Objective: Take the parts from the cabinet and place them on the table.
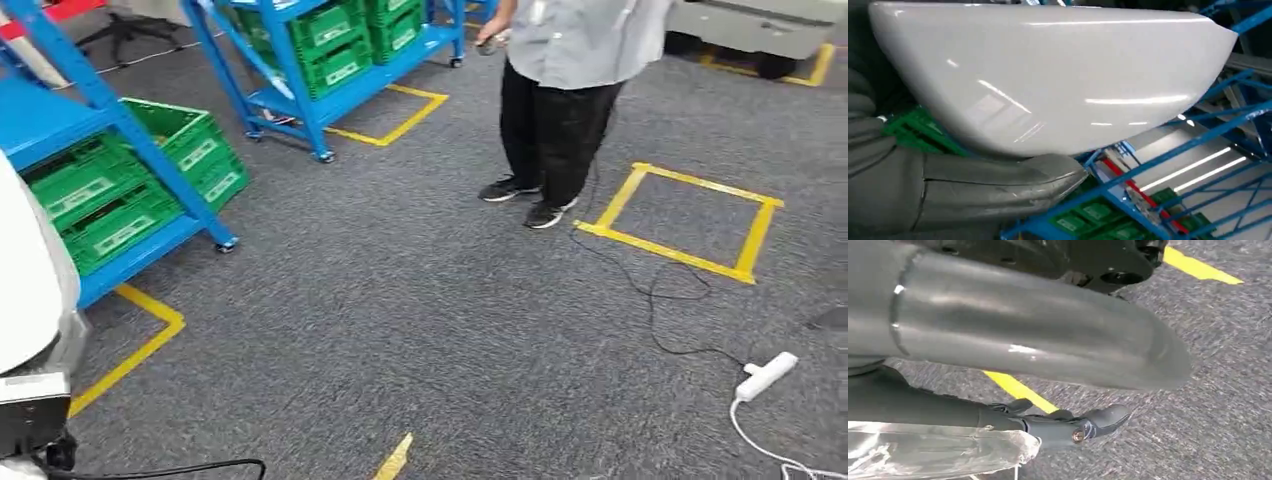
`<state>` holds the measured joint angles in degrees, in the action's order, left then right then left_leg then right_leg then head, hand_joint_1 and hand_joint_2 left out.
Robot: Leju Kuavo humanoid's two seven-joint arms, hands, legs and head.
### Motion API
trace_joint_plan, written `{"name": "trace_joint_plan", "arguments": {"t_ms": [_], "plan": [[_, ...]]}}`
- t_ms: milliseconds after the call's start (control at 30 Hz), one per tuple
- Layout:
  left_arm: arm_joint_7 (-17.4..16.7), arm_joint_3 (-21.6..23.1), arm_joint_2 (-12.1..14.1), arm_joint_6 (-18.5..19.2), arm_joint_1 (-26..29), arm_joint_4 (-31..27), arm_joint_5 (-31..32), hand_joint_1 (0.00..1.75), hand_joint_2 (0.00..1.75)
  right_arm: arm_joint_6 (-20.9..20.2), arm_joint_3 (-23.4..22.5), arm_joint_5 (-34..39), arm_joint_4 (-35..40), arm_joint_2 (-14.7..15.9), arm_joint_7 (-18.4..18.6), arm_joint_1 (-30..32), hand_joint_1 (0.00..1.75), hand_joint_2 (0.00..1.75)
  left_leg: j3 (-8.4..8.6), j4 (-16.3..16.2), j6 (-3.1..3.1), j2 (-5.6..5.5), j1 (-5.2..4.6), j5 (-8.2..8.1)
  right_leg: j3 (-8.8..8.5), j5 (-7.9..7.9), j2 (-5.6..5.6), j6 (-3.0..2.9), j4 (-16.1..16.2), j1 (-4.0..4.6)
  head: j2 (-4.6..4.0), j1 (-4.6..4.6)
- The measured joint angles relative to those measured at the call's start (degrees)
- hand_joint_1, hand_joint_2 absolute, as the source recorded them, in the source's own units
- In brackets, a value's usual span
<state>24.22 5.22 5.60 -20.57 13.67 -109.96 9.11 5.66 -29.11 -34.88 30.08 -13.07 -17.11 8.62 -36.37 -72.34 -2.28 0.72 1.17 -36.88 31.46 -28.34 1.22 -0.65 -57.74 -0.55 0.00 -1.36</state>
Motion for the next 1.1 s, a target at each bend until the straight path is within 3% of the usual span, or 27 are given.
{"name": "trace_joint_plan", "arguments": {"t_ms": [33, 67, 133, 167, 200, 267, 333, 367, 400, 433, 500, 533, 567, 600, 633, 667, 700, 733, 833, 867, 900, 933, 967, 1000, 1033, 1067, 1100], "plan": [[0.0, -0.02, 0.0, -0.02, 0.07, 0.0, -0.04, 1.75, 1.75, -0.07, -0.07, -0.11, 0.11, -0.02, 0.06, 0.13, 0.0, 0.0, -1.22, -1.85, 0.38, -0.07, -0.21, 0.13, -0.03, 0.01, 0.84, -0.09, -0.01, 0.31, 0.0, 0.0], [0.0, -0.04, 0.0, -0.04, 0.1, 0.0, -0.07, 1.75, 1.75, -0.17, -0.13, -0.15, 0.26, -0.02, 0.17, 0.29, 0.0, 0.0, -1.15, -1.11, 0.97, -0.2, -0.52, 1.62, -0.12, 0.04, 1.65, -0.16, -0.01, 0.53, 0.0, 0.0], [0.02, -0.13, 0.02, -0.13, 0.11, 0.0, -0.15, 1.75, 1.75, -0.37, -0.28, -0.39, 0.46, -0.02, 0.31, 0.46, 0.0, 0.0, 1.33, 5.81, 2.35, -1.08, -1.32, 6.93, -0.21, 0.09, 3.27, -0.29, -0.01, 0.85, 0.0, -0.05], [0.02, -0.22, 0.07, -0.15, 0.12, -0.04, -0.15, 1.75, 1.75, -0.52, -0.35, -0.5, 0.55, -0.2, 0.35, 0.45, 0.0, 0.0, 3.33, 10.96, 3.16, -3.06, -1.91, 9.83, -0.21, 0.14, 4.08, -0.36, 0.0, 0.86, 0.0, -0.04], [0.04, -0.39, 0.13, -0.17, 0.16, -0.18, -0.15, 1.75, 1.75, -0.63, -0.42, -0.65, 0.7, -0.63, 0.35, 0.42, 0.0, 0.0, 4.36, 13.4, 4.11, -6.13, -2.11, 10.02, -0.03, 0.19, 4.65, -0.36, -0.01, 0.92, 0.0, -0.17], [0.13, -0.79, 0.22, -0.28, 0.34, -0.35, -0.13, 1.75, 1.75, -0.74, -0.55, -0.92, 0.92, -0.88, 0.42, 0.48, 0.0, 0.0, 4.76, 14.62, 4.17, -5.37, -2.16, 9.77, 0.61, 0.3, 5.98, -0.1, -0.23, 0.74, 0.0, 0.22], [0.13, -0.92, 0.17, -0.31, 0.35, -0.48, -0.13, 1.75, 1.75, -0.98, -0.79, -1.25, 1.09, -1.01, 0.57, 0.95, 0.0, 0.0, 4.96, 15.63, 4.2, -4.1, -1.85, 9.83, 1.26, 0.61, 7.24, 0.6, 0.14, 0.81, 0.0, 0.17], [0.15, -0.94, 0.13, -0.31, 0.37, -0.52, -0.13, 1.75, 1.75, -1.09, -0.94, -1.57, 1.35, -0.98, 0.63, 1.04, 0.0, 0.0, 5.4, 16.73, 3.76, -3.12, -1.18, 10.28, 1.47, 0.3, 6.86, 0.58, -0.15, 0.95, 0.0, 0.2], [0.15, -0.98, 0.13, -0.24, 0.43, -0.59, -0.13, 1.75, 1.75, -1.24, -1.09, -1.96, 1.53, -1.01, 0.66, 1.07, 0.0, 0.0, 5.6, 17.1, 3.75, -2.6, -1.34, 10.36, 2.15, -1.03, 3.54, 0.94, -1.42, 1.31, 0.0, -0.21], [0.18, -1.05, 0.11, -0.18, 0.67, -0.68, -0.15, 1.75, 1.75, -1.6, -1.29, -2.47, 1.81, -0.98, 0.85, 0.94, 0.0, 0.0, 5.59, 17.12, 3.86, -1.61, -1.34, 10.29, 4.08, -3.45, 1.21, 1.31, -5.14, 1.11, 0.0, -0.74], [0.15, -1.09, 0.02, 0.0, 1.05, -0.7, -0.2, 1.75, 1.75, -1.92, -1.86, -3.24, 2.19, -1.01, 0.92, 0.74, 0.0, 0.0, 5.63, 17.08, 3.92, 0.21, -1.44, 10.14, 8.34, -7.25, -0.28, 2.02, -13.95, 0.74, 0.0, -0.61], [0.15, -1.09, 0.02, 0.02, 1.03, -0.7, -0.15, 1.75, 1.75, -2.05, -2.08, -3.48, 2.21, -1.07, 0.92, 0.76, 0.0, 0.0, 5.62, 17.06, 3.92, 0.95, -1.43, 10.08, 9.66, -7.76, -0.56, 2.37, -16.56, 0.52, 0.0, -0.68], [0.15, -1.05, -0.04, 0.13, 1.07, -0.7, -0.09, 1.75, 1.75, -2.16, -2.34, -3.76, 2.21, -1.07, 0.92, 0.86, 0.0, 0.0, 5.72, 17.05, 3.76, 1.75, -1.37, 9.98, 9.59, -6.83, -0.76, 2.71, -16.46, 0.27, 0.0, -0.7], [0.15, -1.03, -0.15, 0.13, 1.08, -0.7, -0.07, 1.75, 1.75, -2.19, -2.56, -3.91, 2.27, -1.09, 0.92, 0.94, 0.0, 0.0, 5.86, 17.04, 3.59, 2.38, -1.32, 9.85, 8.28, -4.87, -0.99, 3.0, -13.89, 0.02, 0.0, -0.68], [0.15, -1.03, -0.2, 0.13, 1.07, -0.7, -0.04, 1.75, 1.75, -2.29, -2.71, -4.06, 2.4, -1.09, 0.92, 0.99, 0.0, 0.0, 6.11, 16.98, 3.3, 3.13, -1.22, 9.66, 5.46, -2.08, -1.65, 3.2, -8.68, -0.17, 0.0, -0.66], [0.15, -1.03, -0.2, 0.13, 1.06, -0.7, -0.02, 1.75, 1.75, -2.32, -2.8, -4.13, 2.6, -1.09, 0.9, 1.0, 0.0, 0.0, 6.41, 16.82, 2.99, 3.81, -1.17, 9.37, 2.28, 0.3, -3.49, 3.33, -2.96, -0.23, 0.0, -0.7], [0.15, -1.03, -0.2, 0.13, 1.09, -0.7, -0.02, 1.75, 1.75, -2.34, -2.84, -4.15, 2.69, -1.2, 0.9, 0.79, 0.0, 0.0, 6.6, 16.66, 2.61, 4.38, -1.37, 9.09, 0.7, -0.23, -6.72, 3.38, 0.22, 0.11, 0.0, -0.7], [0.15, -1.05, -0.22, 0.11, 1.09, -0.7, -0.02, 1.75, 1.75, -2.4, -2.93, -4.2, 2.75, -1.33, 0.87, 0.6, 0.0, 0.0, 6.52, 16.2, 2.22, 4.77, -1.65, 8.78, 0.12, 0.09, -5.84, 2.34, 0.51, 0.19, 0.0, -0.7], [0.15, -0.94, -0.28, 0.11, 1.0, -0.7, 0.15, 1.75, 1.75, -2.4, -3.46, -4.2, 2.97, -1.4, 0.87, 0.84, 0.0, 0.0, 6.91, 16.23, 1.74, 6.53, -1.56, 8.7, 0.88, 0.11, -3.79, 1.27, 0.21, 0.45, 0.0, -0.63], [0.15, -0.96, -0.31, 0.11, 0.96, -0.72, 0.15, 1.75, 1.75, -2.4, -3.56, -4.2, 2.99, -1.44, 0.9, 0.95, 0.0, 0.0, 6.85, 16.03, 1.23, 6.45, -1.4, 8.14, 0.39, 0.44, -3.1, 0.72, 0.52, 0.07, 0.0, -0.61], [0.15, -0.96, -0.28, 0.13, 0.91, -0.72, 0.15, 1.75, 1.75, -2.38, -3.61, -4.2, 3.1, -1.51, 0.87, 1.04, 0.0, 0.0, 6.6, 14.82, 0.83, 3.61, -1.14, 6.99, 0.48, 0.53, -2.57, 0.46, 0.54, -0.01, 0.0, -0.39], [0.2, -0.96, -0.28, 0.11, 1.01, -0.74, 0.22, 1.75, 1.75, -2.38, -3.67, -4.2, 3.15, -1.51, 0.87, 0.92, 0.0, 0.0, 5.35, 11.79, 0.68, 1.59, -0.96, 4.88, 0.52, 0.64, -2.0, 0.14, 0.54, -0.04, 0.0, -0.24], [0.22, -0.98, -0.26, 0.11, 1.12, -0.74, 0.24, 1.75, 1.75, -2.4, -3.7, -4.2, 3.17, -1.55, 0.87, 0.73, 0.0, 0.0, 3.24, 7.13, 0.58, 0.52, -0.82, 2.4, 0.58, 0.72, -1.25, -0.09, 0.54, -0.03, 0.0, -0.28], [0.18, -0.98, -0.28, 0.11, 1.19, -0.74, 0.22, 1.75, 1.75, -2.4, -3.7, -4.22, 3.17, -1.6, 0.87, 0.65, 0.0, 0.0, 0.96, 2.3, 0.47, 0.07, -0.77, 0.41, 0.64, 0.74, -0.4, -0.11, 0.53, -0.01, 0.0, -0.22], [0.18, -0.98, -0.31, 0.11, 1.22, -0.74, 0.22, 1.75, 1.75, -2.4, -3.7, -4.26, 3.17, -1.6, 0.85, 0.67, 0.0, 0.0, -0.78, -1.13, 0.45, -0.05, -0.76, -0.47, 0.65, 0.78, 0.38, -0.17, 0.52, 0.01, 0.0, -0.26], [0.18, -0.98, -0.28, 0.13, 1.23, -0.74, 0.22, 1.75, 1.75, -2.43, -3.78, -4.39, 3.17, -1.6, 0.85, 0.77, 0.0, 0.0, -1.23, -1.71, 0.48, -0.1, -0.76, 0.19, 0.6, 0.78, 1.19, -0.17, 0.51, 0.01, 0.0, -0.28], [0.17, -0.98, -0.28, 0.13, 1.19, -0.74, 0.22, 1.75, 1.75, -2.47, -3.94, -4.48, 3.17, -1.6, 0.85, 0.82, 0.0, 0.0, -0.64, -0.08, 0.57, -0.17, -0.71, 2.05, 0.55, 0.79, 1.99, -0.15, 0.48, 0.01, 0.0, -0.22]]}}
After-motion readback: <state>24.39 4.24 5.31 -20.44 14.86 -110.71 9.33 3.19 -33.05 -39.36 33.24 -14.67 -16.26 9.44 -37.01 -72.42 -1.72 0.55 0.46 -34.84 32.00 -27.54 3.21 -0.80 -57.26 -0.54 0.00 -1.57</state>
